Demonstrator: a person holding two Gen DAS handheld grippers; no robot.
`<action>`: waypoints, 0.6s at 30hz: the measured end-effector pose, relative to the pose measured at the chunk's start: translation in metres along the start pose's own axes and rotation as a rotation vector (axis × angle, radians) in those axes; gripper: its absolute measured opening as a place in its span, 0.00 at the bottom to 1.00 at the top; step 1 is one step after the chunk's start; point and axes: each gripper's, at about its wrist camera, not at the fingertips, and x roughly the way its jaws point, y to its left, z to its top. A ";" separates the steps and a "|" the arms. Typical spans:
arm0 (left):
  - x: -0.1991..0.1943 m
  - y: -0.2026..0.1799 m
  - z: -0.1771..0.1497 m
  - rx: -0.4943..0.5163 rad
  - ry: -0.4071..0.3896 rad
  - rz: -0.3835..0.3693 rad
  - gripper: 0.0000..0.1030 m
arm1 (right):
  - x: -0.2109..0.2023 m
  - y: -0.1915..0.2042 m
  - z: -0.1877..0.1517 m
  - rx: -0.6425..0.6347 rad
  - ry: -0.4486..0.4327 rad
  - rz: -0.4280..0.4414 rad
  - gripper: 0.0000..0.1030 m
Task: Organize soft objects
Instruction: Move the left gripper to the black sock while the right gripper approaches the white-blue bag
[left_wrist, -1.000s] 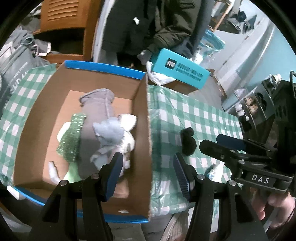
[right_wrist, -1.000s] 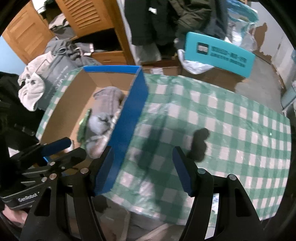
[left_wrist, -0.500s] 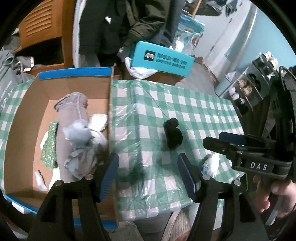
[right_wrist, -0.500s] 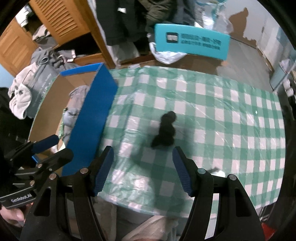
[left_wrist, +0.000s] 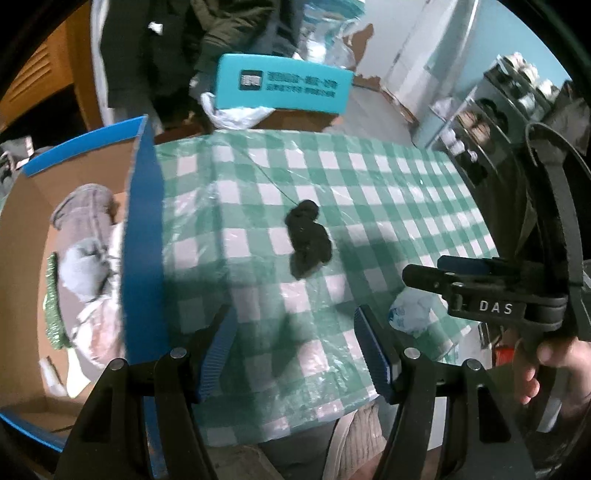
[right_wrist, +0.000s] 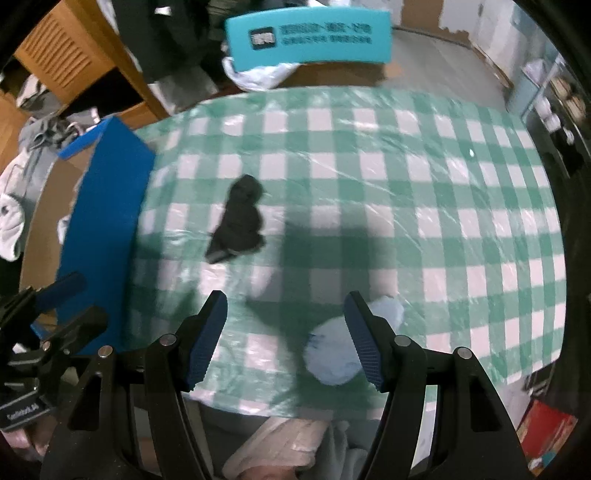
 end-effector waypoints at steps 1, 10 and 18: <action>0.002 -0.002 0.000 0.006 0.002 -0.002 0.65 | 0.002 -0.003 -0.001 0.006 0.005 -0.004 0.63; 0.031 -0.010 0.001 0.020 0.063 -0.017 0.65 | 0.028 -0.026 -0.015 0.054 0.072 -0.038 0.63; 0.048 -0.017 0.002 0.026 0.102 0.011 0.65 | 0.044 -0.036 -0.022 0.091 0.109 -0.045 0.64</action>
